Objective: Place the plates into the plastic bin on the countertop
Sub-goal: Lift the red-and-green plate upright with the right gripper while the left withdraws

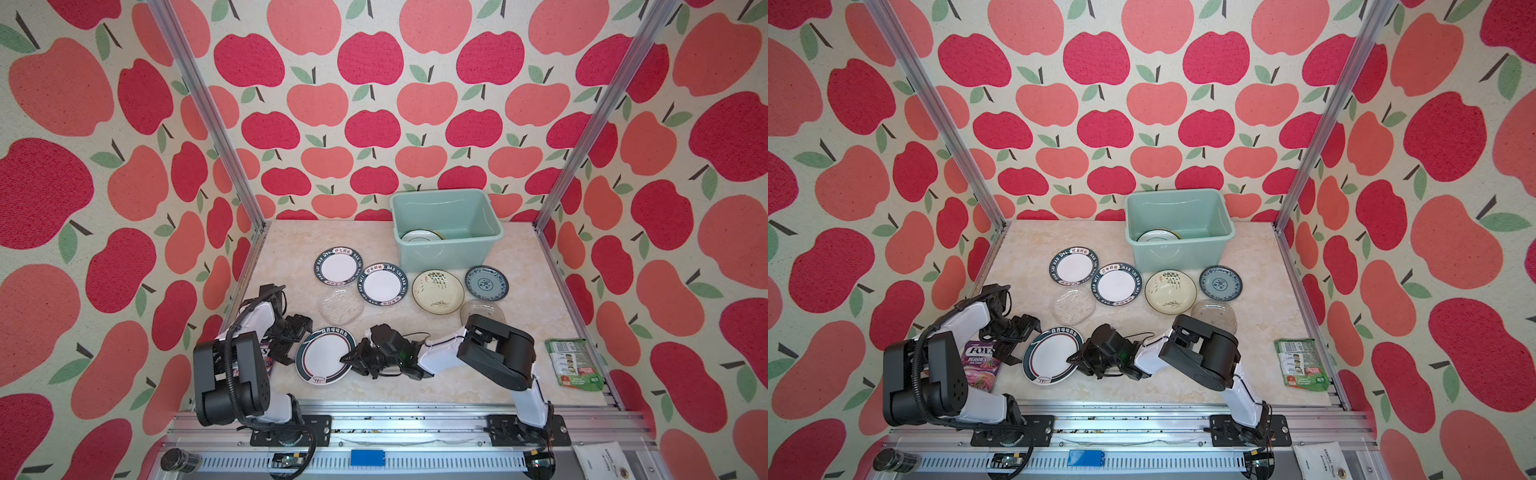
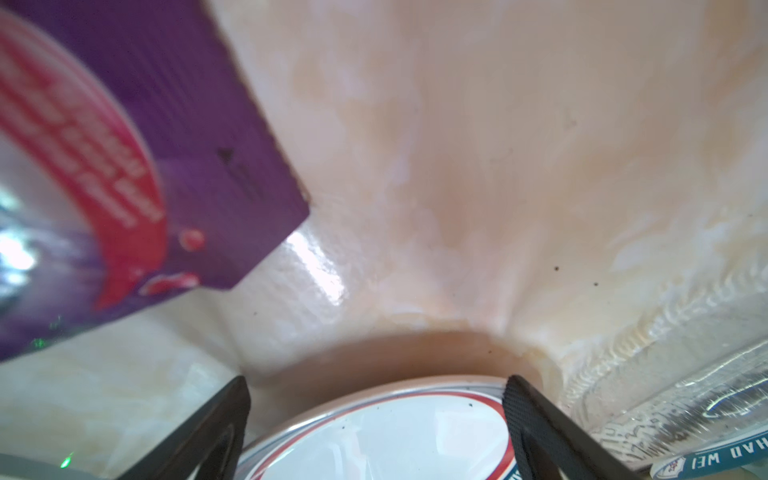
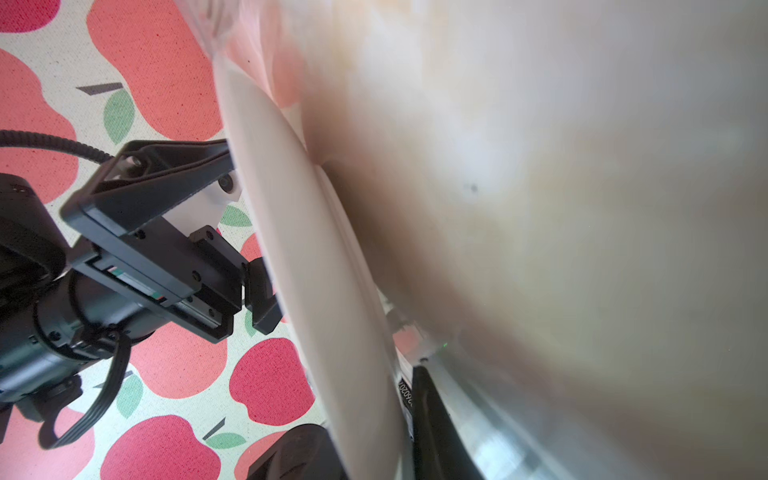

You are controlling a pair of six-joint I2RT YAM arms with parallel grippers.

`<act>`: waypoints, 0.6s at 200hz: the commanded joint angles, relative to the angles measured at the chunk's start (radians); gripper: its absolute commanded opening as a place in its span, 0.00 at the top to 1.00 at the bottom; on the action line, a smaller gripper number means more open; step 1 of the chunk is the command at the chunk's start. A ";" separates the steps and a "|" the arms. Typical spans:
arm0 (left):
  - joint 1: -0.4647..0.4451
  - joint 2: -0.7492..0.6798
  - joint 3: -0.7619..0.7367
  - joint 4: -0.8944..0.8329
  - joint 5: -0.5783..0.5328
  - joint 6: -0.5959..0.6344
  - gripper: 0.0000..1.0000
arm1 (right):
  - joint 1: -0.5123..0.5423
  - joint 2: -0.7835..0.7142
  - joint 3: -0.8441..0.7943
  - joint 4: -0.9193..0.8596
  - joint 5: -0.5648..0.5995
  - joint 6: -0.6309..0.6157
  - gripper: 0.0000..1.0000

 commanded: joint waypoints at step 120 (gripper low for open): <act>-0.193 -0.522 0.239 -0.286 -0.150 -0.021 0.00 | -0.001 -0.479 -0.080 -0.572 0.034 -0.202 0.94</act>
